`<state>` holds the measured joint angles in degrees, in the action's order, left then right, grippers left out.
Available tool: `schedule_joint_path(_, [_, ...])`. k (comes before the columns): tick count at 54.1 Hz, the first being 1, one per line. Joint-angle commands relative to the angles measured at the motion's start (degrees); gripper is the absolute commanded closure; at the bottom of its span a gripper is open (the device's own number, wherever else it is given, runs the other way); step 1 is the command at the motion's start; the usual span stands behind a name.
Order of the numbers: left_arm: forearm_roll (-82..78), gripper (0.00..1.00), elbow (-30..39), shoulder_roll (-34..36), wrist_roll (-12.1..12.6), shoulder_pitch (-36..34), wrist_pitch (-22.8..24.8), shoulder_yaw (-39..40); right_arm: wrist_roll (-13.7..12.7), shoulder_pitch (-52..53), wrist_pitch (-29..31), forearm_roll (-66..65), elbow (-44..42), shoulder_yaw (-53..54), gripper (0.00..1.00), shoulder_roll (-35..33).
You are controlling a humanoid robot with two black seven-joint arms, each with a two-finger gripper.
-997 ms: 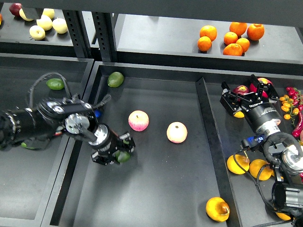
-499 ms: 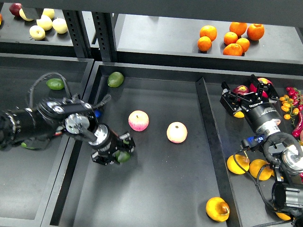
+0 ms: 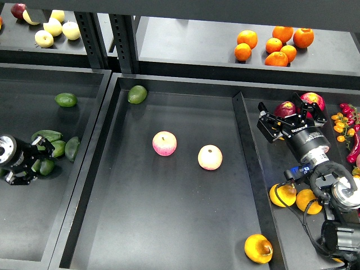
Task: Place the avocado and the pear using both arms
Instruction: 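Lift the avocado and carry it with the left gripper to the avocado bin, then lower the avocado among the other avocados and open the left gripper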
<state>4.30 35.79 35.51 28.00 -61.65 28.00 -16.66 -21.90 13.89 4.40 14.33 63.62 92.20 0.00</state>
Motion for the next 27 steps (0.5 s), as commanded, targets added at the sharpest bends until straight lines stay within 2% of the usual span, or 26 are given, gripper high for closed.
schedule_joint_path(1, [-0.69, 0.82, -1.24, -0.27, 0.0, 2.76, 0.0, 1.89, 0.01, 0.0, 0.0, 0.0, 0.02, 0.0, 0.0, 0.0])
schedule_joint_path(18, [-5.0, 0.76, -4.58, -2.64, 0.0, 8.74, 0.0, 8.22, 0.01, 0.09, 0.0, 0.0, -0.07, -0.88, 0.0, 0.0])
schedule_joint_path(27, [-5.09, 0.71, -5.46, -3.26, 0.0, 10.15, 0.0, 8.75, 0.01, 0.09, 0.0, -0.09, -0.07, -0.96, 0.0, 0.0])
